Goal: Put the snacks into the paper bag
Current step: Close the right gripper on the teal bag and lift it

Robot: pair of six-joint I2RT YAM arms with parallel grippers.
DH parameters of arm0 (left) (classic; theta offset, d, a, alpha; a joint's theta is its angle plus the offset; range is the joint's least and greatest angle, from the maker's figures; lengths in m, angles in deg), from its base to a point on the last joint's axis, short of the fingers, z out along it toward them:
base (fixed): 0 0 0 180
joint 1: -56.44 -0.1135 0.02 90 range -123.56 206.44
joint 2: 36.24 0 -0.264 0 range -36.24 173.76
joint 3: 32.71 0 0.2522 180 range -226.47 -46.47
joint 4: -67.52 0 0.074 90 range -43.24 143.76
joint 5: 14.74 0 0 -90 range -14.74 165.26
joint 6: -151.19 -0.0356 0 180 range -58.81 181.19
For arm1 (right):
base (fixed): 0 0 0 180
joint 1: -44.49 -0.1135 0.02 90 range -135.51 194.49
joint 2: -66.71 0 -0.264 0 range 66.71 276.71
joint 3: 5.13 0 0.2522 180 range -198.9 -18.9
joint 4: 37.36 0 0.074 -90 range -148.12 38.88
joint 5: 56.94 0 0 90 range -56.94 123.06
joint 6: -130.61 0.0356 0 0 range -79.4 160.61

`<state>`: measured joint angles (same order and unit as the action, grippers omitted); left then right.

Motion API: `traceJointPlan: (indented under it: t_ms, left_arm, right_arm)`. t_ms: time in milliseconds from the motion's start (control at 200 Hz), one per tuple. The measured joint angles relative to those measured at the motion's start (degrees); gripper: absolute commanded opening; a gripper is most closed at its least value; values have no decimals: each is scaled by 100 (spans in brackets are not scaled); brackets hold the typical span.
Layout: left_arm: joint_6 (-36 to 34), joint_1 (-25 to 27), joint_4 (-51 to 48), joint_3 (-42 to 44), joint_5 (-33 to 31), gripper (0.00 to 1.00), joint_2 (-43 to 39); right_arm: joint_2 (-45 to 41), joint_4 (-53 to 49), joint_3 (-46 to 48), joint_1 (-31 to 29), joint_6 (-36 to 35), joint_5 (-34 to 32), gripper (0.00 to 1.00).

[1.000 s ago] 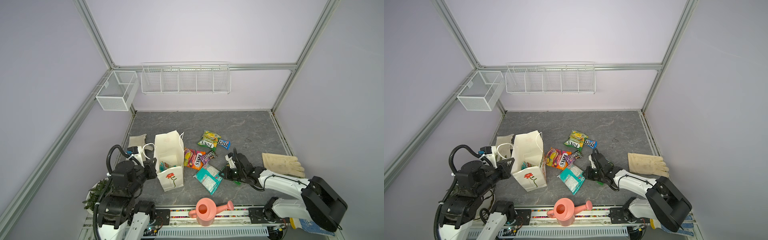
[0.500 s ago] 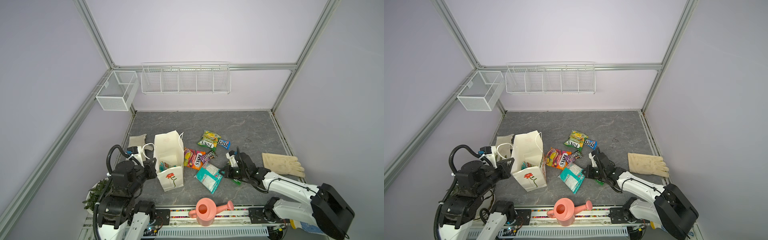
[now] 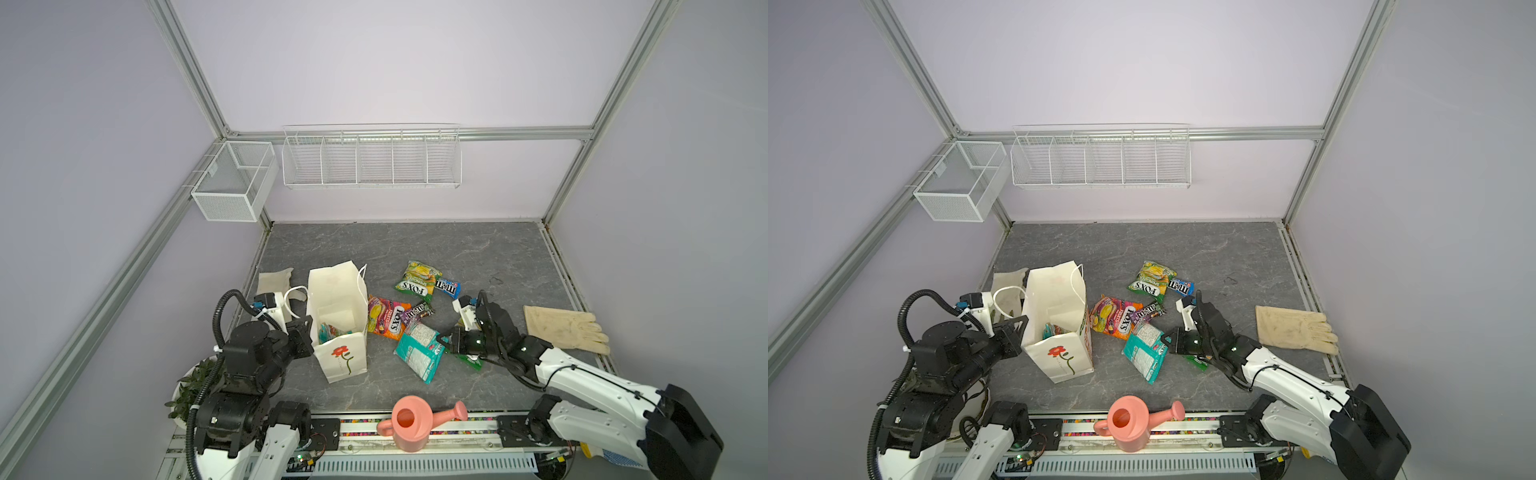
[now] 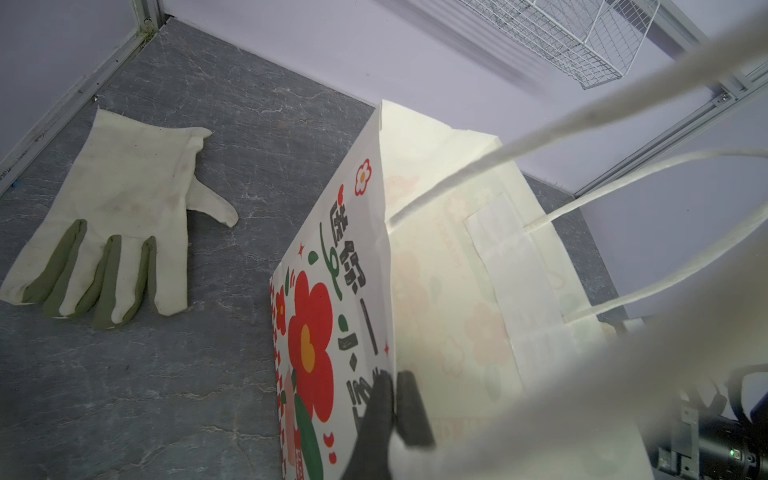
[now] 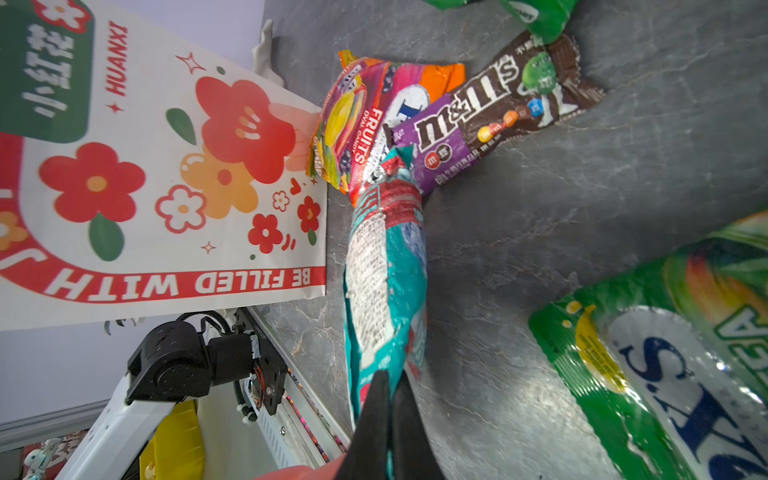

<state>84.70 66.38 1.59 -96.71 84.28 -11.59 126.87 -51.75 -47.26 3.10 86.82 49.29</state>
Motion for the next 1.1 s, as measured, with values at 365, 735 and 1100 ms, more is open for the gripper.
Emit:
traceJointPlan:
  t_ms: [365, 735, 1100]
  left_arm:
    - [0, 0, 0, 0, 0, 0, 0]
    - [0, 0, 0, 0, 0, 0, 0]
    - [0, 0, 0, 0, 0, 0, 0]
  right_arm:
    - [-164, -109, -262, -59, -76, 22, 7]
    - [-334, -258, -595, -120, -225, 31, 6]
    - [-455, -708, -1137, -120, -474, 15, 6]
